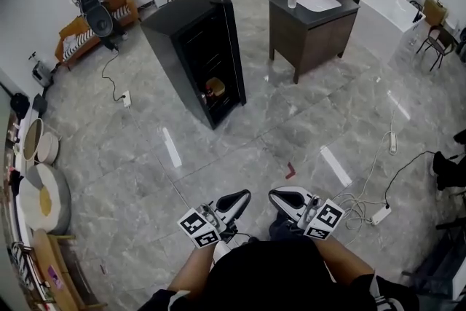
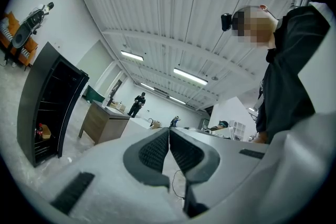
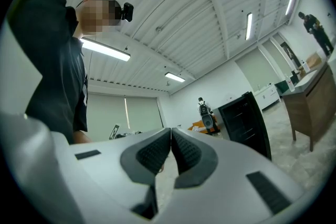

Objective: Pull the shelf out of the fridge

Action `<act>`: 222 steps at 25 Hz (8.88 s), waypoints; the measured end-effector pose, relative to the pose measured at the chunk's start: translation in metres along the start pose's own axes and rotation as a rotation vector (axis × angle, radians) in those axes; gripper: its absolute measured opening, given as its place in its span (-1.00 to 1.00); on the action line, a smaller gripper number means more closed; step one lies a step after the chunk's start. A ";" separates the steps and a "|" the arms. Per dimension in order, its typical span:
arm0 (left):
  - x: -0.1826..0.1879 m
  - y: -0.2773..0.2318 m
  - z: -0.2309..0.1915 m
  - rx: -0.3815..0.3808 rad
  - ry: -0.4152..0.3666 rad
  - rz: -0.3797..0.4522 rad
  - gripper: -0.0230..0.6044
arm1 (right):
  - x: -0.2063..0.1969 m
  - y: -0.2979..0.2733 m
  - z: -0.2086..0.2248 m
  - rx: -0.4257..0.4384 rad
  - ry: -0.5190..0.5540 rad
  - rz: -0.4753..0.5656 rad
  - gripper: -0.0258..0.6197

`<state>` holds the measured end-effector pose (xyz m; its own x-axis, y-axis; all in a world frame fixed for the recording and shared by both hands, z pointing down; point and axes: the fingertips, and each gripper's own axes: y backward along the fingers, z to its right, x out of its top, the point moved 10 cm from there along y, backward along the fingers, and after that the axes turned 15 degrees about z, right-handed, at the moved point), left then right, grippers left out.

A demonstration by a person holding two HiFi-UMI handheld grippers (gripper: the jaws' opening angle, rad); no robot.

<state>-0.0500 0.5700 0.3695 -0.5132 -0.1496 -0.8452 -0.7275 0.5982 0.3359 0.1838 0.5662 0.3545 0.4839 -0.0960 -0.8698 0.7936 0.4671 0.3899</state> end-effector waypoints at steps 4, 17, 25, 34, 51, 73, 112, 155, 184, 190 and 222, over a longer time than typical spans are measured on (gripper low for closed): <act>0.001 -0.028 -0.016 0.019 -0.006 -0.005 -0.85 | 0.012 -0.001 0.035 0.006 -0.004 0.021 -0.84; -0.005 -0.134 -0.047 0.096 -0.046 0.024 -0.85 | 0.059 0.009 0.151 0.063 -0.066 0.032 -0.84; -0.007 -0.155 -0.074 0.165 -0.033 0.017 -0.85 | 0.061 0.007 0.200 0.051 -0.121 0.053 -0.84; -0.017 -0.188 -0.147 0.165 0.049 0.065 -0.85 | 0.056 -0.016 0.263 0.004 -0.116 0.015 -0.84; 0.046 -0.246 -0.347 0.154 0.113 0.171 -0.85 | 0.075 -0.190 0.393 0.023 -0.044 -0.041 -0.84; 0.051 -0.353 -0.425 0.334 0.012 0.193 -0.85 | 0.088 -0.246 0.577 0.170 -0.167 -0.025 -0.84; 0.075 -0.323 -0.473 0.676 -0.061 0.494 -0.85 | 0.052 -0.398 0.639 0.515 -0.312 -0.188 -0.84; 0.055 -0.295 -0.455 1.040 -0.050 1.024 -0.85 | -0.006 -0.417 0.701 0.279 -0.773 -0.303 -0.84; -0.056 -0.224 -0.602 1.091 0.298 1.273 -0.85 | -0.192 -0.434 0.750 -0.064 -0.978 -0.213 -0.83; -0.065 -0.211 -0.634 1.086 0.309 1.263 -0.85 | -0.233 -0.448 0.760 -0.090 -0.962 -0.234 -0.83; -0.075 -0.179 -0.736 1.119 0.355 1.258 -0.53 | -0.328 -0.478 0.789 -0.333 -1.057 -0.176 -0.50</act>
<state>-0.2161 -0.1049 0.6791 -0.6549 0.7441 -0.1321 0.7369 0.6675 0.1070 -0.0631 -0.3191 0.6922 0.5706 -0.8075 -0.1498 0.8200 0.5703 0.0493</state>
